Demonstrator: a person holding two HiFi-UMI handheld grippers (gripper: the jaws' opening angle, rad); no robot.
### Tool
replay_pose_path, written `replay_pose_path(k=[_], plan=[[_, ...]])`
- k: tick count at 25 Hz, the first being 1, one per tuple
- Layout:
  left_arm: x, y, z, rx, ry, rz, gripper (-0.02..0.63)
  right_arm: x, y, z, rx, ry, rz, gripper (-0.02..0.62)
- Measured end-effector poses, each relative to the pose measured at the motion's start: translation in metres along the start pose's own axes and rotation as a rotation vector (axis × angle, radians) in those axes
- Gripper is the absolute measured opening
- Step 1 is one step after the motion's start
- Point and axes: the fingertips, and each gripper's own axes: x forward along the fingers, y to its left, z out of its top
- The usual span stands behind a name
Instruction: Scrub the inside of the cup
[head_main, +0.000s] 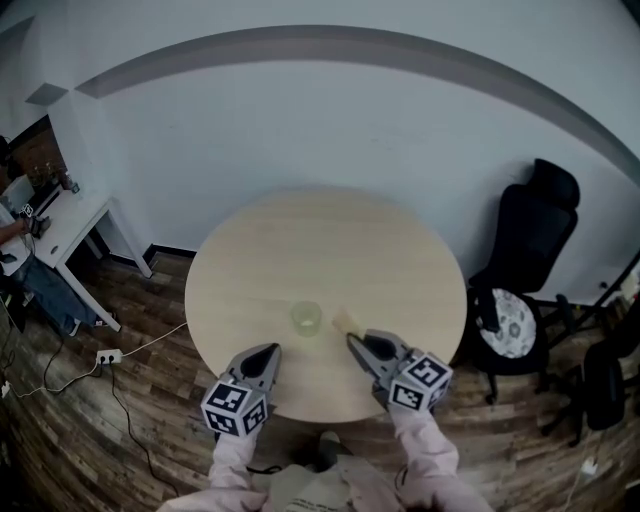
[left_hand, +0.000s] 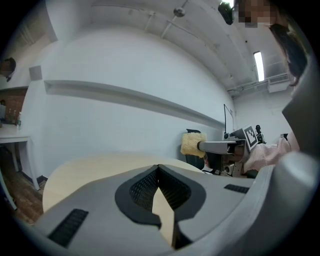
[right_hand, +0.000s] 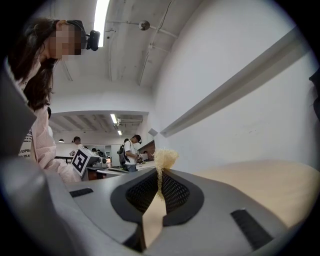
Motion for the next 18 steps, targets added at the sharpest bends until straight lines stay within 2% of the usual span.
replay_pose_path(k=[10, 18], plan=[[0.046, 0.025, -0.006, -0.002, 0.049, 0.014, 0.0, 0.041, -0.035, -0.002, -0.003, 0.053, 0.084, 0.026], [0.081, 0.032, -0.015, -0.019, 0.102, 0.015, 0.0, 0.067, -0.055, -0.007, 0.002, 0.132, 0.167, 0.026]])
